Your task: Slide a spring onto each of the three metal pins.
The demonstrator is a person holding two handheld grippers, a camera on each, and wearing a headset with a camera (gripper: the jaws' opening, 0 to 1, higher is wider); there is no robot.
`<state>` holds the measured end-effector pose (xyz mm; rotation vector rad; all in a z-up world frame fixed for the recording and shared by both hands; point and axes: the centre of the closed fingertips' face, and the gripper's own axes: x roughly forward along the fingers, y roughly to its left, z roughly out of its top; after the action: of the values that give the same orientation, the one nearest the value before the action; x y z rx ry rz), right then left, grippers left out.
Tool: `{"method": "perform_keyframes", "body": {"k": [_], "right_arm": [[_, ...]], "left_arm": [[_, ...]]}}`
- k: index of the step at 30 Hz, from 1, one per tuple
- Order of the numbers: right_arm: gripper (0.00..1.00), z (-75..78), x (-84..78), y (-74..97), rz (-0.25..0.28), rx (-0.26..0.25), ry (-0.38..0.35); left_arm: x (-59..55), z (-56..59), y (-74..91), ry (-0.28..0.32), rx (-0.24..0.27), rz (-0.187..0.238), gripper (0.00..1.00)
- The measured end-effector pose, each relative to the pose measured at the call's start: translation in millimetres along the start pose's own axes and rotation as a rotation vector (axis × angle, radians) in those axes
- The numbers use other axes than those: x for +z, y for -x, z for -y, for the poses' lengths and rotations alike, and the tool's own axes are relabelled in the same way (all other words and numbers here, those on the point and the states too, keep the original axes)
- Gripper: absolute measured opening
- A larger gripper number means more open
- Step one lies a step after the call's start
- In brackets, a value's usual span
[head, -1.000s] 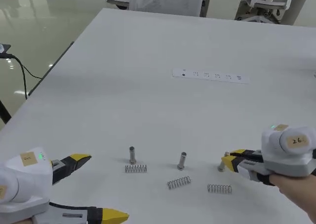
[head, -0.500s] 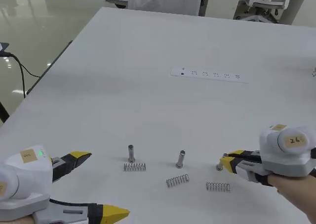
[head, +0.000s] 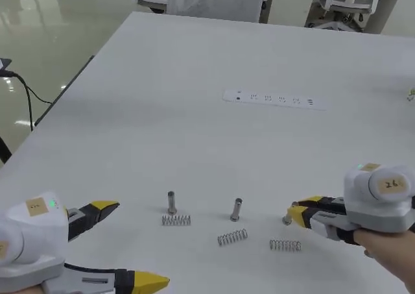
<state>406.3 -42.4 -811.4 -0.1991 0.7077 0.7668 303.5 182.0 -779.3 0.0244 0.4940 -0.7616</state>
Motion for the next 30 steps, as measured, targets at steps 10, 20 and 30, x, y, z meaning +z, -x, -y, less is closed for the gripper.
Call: {"method": "perform_keyframes", "body": {"k": [10,20,30], "right_arm": [[0.14,-1.2,3.1,4.7,0.012,0.002,-0.007],[0.14,-3.5,1.8,11.7,0.028,0.01,-0.023],[0.14,-1.7,-7.6,24.7,0.031,0.008,-0.04]], "left_arm": [[2.1,-0.9,-0.4,-0.004,-0.004,-0.002,0.95],[4.8,-1.0,-1.5,-0.006,-0.008,0.0,0.96],[7.3,0.0,-5.2,-0.006,-0.016,0.002,0.96]]}}
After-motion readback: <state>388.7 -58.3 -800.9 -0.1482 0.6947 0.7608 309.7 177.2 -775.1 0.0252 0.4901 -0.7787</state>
